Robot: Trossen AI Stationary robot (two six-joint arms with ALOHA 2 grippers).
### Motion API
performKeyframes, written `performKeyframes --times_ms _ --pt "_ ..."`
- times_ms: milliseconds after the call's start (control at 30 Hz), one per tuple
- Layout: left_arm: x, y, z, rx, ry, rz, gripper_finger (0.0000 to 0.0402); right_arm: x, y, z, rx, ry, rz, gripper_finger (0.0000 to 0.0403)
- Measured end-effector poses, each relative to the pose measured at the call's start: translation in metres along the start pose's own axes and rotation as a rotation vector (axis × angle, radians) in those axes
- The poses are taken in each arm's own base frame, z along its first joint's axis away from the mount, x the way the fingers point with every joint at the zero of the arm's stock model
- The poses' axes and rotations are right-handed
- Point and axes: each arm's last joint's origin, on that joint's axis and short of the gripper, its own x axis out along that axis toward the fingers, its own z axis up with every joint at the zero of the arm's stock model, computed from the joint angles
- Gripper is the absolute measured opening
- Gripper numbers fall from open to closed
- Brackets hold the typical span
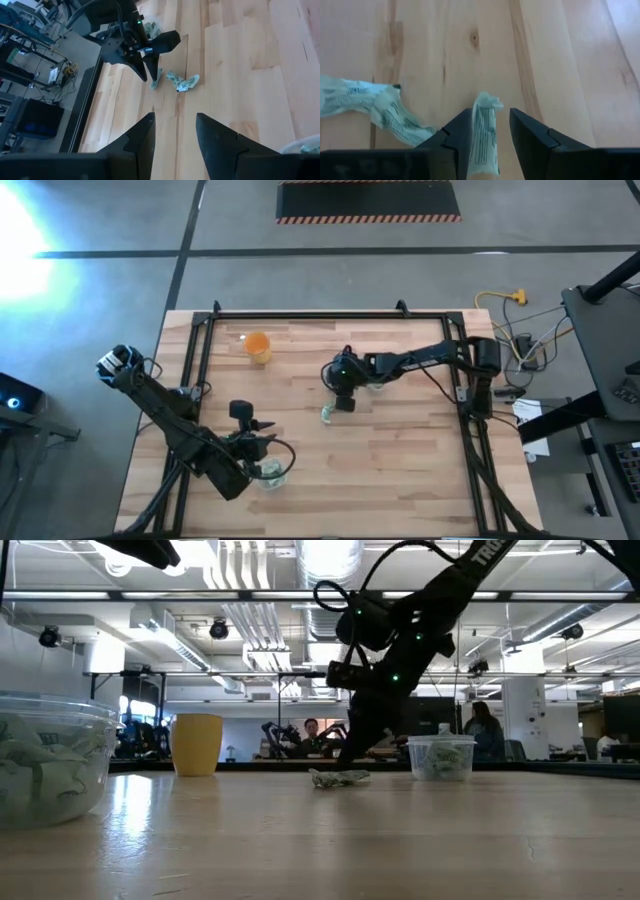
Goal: Pick and place Stevia / Truvia into bins
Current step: Put the green stevia packet into the top transparent container
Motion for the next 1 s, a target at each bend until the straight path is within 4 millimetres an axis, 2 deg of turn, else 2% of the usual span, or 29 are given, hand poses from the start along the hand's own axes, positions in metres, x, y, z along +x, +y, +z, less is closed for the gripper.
performKeyframes --times_ms 167,333,833,1000 --pt "0.0002 0.0 -0.0001 -0.001 0.0 0.0 0.0125 0.0016 0.0006 -0.0045 -0.009 0.015 0.003 0.0136" --pt "0.0002 -0.0001 -0.0002 -0.001 0.0 0.0 0.0125 0.0027 0.0001 -0.0065 -0.014 0.021 0.002 0.0132" --pt "0.0002 -0.0001 -0.0002 -0.001 0.0 0.0 0.0125 0.0035 0.0004 -0.0105 -0.012 0.039 -0.003 0.0089" --pt "0.0003 -0.0001 -0.0002 -0.001 0.0 0.0 0.0125 0.0035 0.0004 -0.0105 -0.025 0.039 -0.004 0.0059"
